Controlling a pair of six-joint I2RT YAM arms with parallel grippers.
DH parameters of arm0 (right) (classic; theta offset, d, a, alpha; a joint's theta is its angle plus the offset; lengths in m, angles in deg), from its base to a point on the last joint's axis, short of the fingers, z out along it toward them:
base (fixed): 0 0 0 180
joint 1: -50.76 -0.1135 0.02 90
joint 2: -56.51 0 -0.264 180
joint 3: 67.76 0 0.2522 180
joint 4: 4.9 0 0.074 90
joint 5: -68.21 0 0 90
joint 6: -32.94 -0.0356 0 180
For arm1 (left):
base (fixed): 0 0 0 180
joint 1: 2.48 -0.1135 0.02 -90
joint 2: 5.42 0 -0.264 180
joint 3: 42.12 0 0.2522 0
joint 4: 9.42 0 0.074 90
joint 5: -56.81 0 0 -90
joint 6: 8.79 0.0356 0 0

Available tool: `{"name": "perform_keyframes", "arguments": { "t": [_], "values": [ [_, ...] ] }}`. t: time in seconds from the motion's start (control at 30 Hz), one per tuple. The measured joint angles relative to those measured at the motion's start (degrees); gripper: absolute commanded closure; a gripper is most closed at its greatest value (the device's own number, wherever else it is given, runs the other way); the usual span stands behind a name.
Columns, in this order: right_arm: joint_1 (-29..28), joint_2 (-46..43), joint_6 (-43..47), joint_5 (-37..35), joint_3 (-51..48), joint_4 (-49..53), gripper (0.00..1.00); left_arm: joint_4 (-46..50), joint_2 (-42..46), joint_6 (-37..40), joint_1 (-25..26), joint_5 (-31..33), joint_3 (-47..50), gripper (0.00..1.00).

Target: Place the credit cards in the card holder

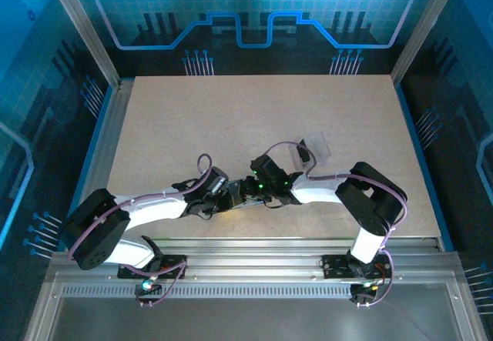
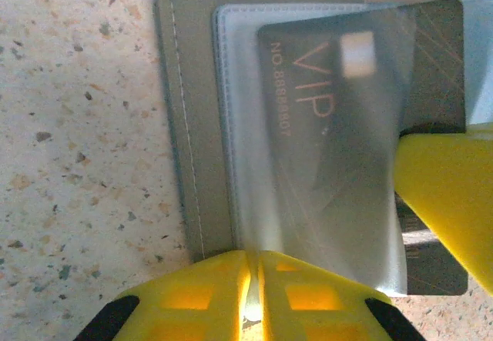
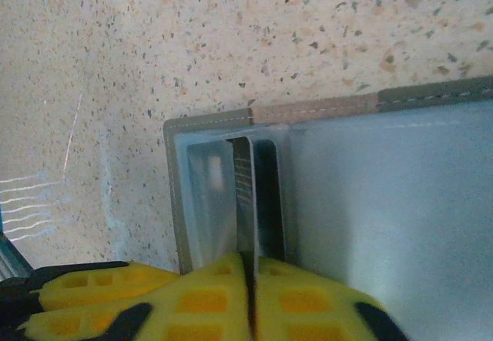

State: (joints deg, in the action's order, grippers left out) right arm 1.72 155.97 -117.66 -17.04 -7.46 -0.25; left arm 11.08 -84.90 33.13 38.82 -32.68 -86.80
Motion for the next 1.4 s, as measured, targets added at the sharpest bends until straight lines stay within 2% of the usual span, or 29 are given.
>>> {"name": "perform_keyframes", "arguments": {
  "t": [0.23, 0.4, 0.67, 0.9, 1.07, 1.4],
  "values": [
    [-0.09, -0.31, 3.37, -0.28, 1.11, 4.90, 0.59, 0.79, 0.63, 0.00, -1.20, -2.38, -0.02, 0.79],
    [-0.04, -0.96, 6.58, -0.24, 2.71, 9.40, 0.53, 3.85, 3.26, 0.11, -3.72, -5.05, 0.00, 0.76],
    [0.52, -2.19, 11.13, -0.31, 5.25, 17.31, 0.53, 5.46, 7.54, 0.66, -7.85, -9.31, 0.00, 0.77],
    [1.77, -2.49, 13.60, -0.22, 6.27, 20.65, 0.65, 5.33, 3.74, 1.75, -8.57, -11.47, -1.03, 0.85],
    [1.92, -2.43, 14.47, 0.24, 6.99, 20.79, 0.84, 4.28, -0.35, 1.97, -8.57, -12.44, -2.36, 0.88],
    [2.82, 0.63, 14.58, 0.37, 8.33, 21.18, 0.94, 2.12, -3.52, 1.97, -8.63, -13.03, -2.56, 0.89]
  ]
}}
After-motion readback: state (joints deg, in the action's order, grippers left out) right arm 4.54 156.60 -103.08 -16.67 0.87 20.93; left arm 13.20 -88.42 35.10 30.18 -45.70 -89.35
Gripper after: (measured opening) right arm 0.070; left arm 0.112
